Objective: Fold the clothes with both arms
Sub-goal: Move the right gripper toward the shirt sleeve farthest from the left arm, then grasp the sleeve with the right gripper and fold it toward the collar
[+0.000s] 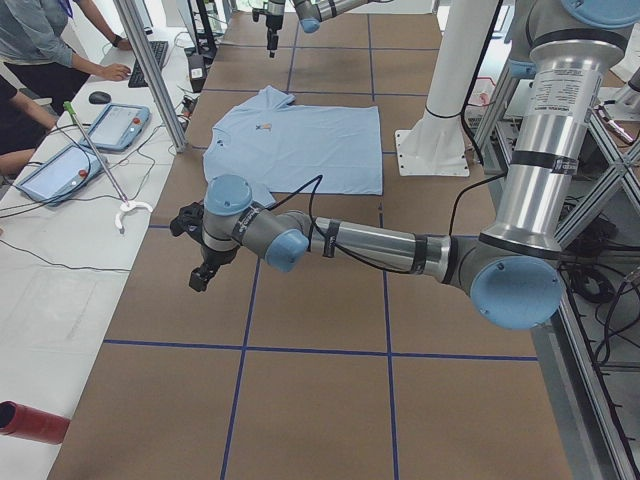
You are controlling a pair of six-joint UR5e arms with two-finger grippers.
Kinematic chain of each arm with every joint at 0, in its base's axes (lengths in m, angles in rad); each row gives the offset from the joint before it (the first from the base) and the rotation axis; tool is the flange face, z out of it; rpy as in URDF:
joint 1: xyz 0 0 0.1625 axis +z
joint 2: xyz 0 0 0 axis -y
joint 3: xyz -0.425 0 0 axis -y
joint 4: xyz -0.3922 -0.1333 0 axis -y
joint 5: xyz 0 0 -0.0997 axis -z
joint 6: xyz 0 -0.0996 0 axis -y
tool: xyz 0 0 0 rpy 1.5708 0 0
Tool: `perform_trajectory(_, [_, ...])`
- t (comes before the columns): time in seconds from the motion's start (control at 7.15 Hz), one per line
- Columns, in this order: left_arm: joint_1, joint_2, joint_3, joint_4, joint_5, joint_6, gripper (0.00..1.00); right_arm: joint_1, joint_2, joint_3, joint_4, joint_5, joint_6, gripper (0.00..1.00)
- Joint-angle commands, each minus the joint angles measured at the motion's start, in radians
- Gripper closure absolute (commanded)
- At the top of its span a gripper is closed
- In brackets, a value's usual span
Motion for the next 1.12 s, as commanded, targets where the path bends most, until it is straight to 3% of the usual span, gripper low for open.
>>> perform_trajectory(0.0, [0.005,0.005,0.009,-0.034,-0.001,-0.001,0.0,-0.109,0.023,-0.017,0.032,-0.109,0.096,0.0])
perform_trajectory(0.28, [0.005,0.002,0.009,-0.034,-0.001,-0.001,0.0,-0.138,0.074,-0.083,0.03,-0.114,0.096,0.02])
perform_trajectory(0.98, [0.005,0.003,0.015,-0.034,-0.001,0.002,0.0,-0.152,0.107,-0.128,0.023,-0.117,0.094,0.35])
